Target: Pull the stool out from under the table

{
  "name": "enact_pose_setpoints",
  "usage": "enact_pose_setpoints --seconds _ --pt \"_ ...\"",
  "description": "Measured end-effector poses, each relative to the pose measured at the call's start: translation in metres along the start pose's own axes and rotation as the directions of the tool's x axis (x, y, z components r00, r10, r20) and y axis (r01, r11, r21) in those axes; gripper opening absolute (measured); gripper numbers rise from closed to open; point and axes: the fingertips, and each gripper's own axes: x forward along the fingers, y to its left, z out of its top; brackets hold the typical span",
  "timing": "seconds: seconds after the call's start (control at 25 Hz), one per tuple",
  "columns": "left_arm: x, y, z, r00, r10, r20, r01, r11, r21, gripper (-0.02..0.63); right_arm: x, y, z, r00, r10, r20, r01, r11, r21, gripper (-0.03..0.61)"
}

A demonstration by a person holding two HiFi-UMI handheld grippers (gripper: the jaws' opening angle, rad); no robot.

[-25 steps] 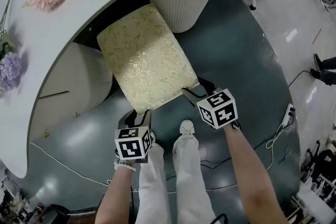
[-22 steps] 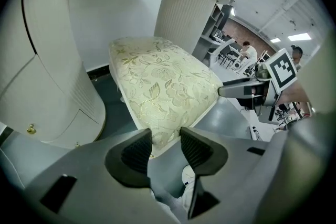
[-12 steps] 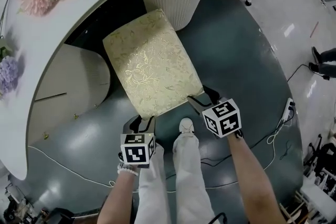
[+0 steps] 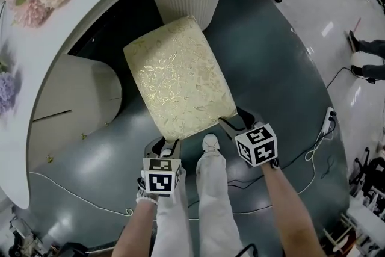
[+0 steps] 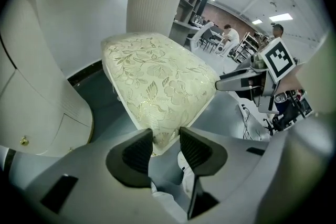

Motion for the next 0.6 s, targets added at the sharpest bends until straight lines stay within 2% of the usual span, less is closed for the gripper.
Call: enact_pose_setpoints --seconds 0.32,0.6 --pt "0.003 -0.030 -0.010 0.997 -0.040 -0.063 0.047 0.993 0.112 0.176 -0.028 -0.014 -0.034 0.998 -0.055 0.000 0.055 0.995 0.083 0.285" --pt "0.008 -0.047 -0.011 0.994 -0.062 -0.094 0.080 0.976 0.204 0.175 -0.048 -0.022 -0.061 0.994 -0.108 0.002 0.106 0.980 0.168 0.285"
